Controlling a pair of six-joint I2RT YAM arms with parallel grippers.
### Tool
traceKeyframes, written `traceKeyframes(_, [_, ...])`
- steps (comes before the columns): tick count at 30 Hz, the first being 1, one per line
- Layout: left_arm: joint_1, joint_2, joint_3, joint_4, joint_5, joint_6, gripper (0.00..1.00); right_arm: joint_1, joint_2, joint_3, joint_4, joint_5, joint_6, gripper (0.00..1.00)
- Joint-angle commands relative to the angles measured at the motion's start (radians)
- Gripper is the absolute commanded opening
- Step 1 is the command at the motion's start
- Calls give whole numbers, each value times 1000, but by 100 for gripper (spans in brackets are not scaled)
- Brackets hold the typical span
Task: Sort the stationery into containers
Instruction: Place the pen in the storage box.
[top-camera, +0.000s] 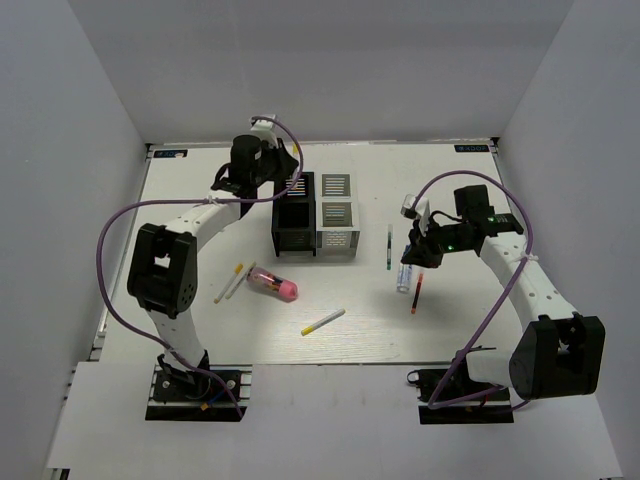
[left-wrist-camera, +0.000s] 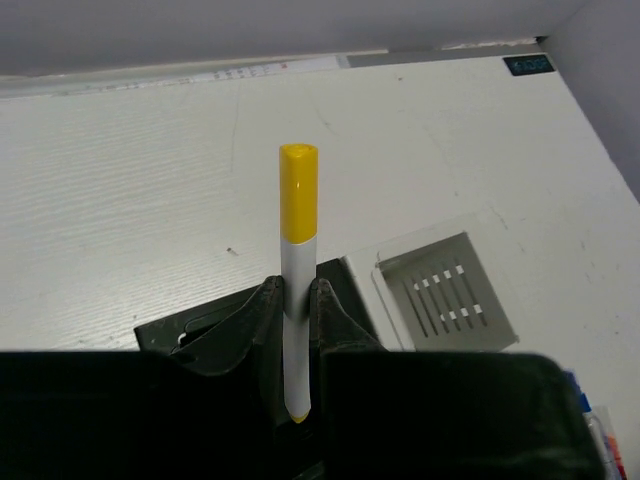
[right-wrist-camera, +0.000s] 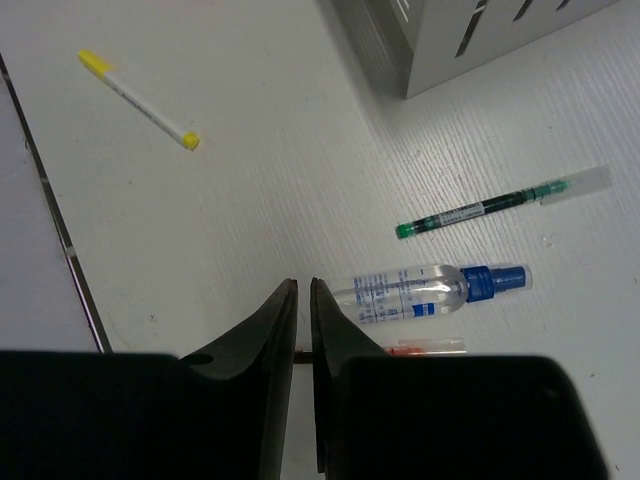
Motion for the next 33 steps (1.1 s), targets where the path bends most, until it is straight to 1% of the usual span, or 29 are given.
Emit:
traceKeyframes(1, [-2,2,-16,-28,-46,27,9,7,-11,5,10,-14,-4,17])
traceKeyframes(3, [-2,11,-4,-63,-46,36,10,9,-12,5,4,-17,-6,18])
traceKeyframes(5, [-2,23,-4,-74,-46,36,13,10,-15,3,4,-14,-7,19])
traceKeyframes(6, [-2,32,-4,-74,-46,36,13,15,-13,3,4,-14,-6,19])
traceKeyframes(8, [-11,32,-16,-74,-46,36,22,15,-13,9,1,-14,-13,22])
traceKeyframes(9, [-11,23,-30,-74,-46,36,26,13,-13,11,-2,-14,-16,30])
traceKeyframes(10, [-11,13,-41,-65,-46,36,30,13,-13,12,-10,-21,-29,33])
traceKeyframes(11, [-11,13,-41,-65,-46,36,46,18,-10,18,-16,-26,-30,37])
traceKeyframes(12, [-11,13,-41,-65,-46,36,46,19,-10,19,-25,-47,-55,43])
traceKeyframes(14, [-11,-7,-41,-74,-37,36,49,25,-4,26,-38,-64,-78,46])
traceKeyframes(16, [-11,-21,-41,-74,-37,36,56,38,-5,26,-65,-106,-151,54])
traceKeyframes(17, [-11,-39,-50,-57,-37,36,68,42,-8,29,-70,-115,-170,56])
traceKeyframes(18, [-11,-49,-50,-57,-28,36,73,58,-10,29,-84,-132,-217,61])
traceKeyframes(20, [-11,-81,-41,-57,-27,36,85,65,-18,35,-102,-153,-256,65])
traceKeyframes(21, [-11,-95,-30,-57,-27,36,85,87,-18,35,-116,-172,-333,65])
traceKeyframes(22, [-11,-110,-30,-57,-17,36,88,90,-19,40,-128,-181,-370,67])
traceKeyframes(24, [-11,-174,-21,-68,-17,36,100,122,-18,34,-185,-209,-485,68])
traceKeyframes(27, [-11,-257,-21,-117,-41,36,100,194,-13,-12,-176,-183,-506,65])
traceKeyframes(28, [-11,-306,-21,-144,-58,22,100,246,-15,-24,-121,-173,-503,65])
traceKeyframes(29, [-11,-329,-10,-225,-70,22,100,266,-15,-61,-98,-155,-497,63])
traceKeyframes(30, [1,-352,-10,-273,-70,-22,100,285,-7,-70,-78,-129,-497,63])
traceKeyframes(31, [12,-378,-10,-325,-70,-46,100,329,-1,-78,-46,-118,-498,62])
traceKeyframes(32, [12,-436,-22,-380,-127,-68,100,376,2,-83,-18,-98,-478,62])
traceKeyframes(33, [12,-469,-53,-486,-168,-102,100,401,31,-84,16,-69,-466,62])
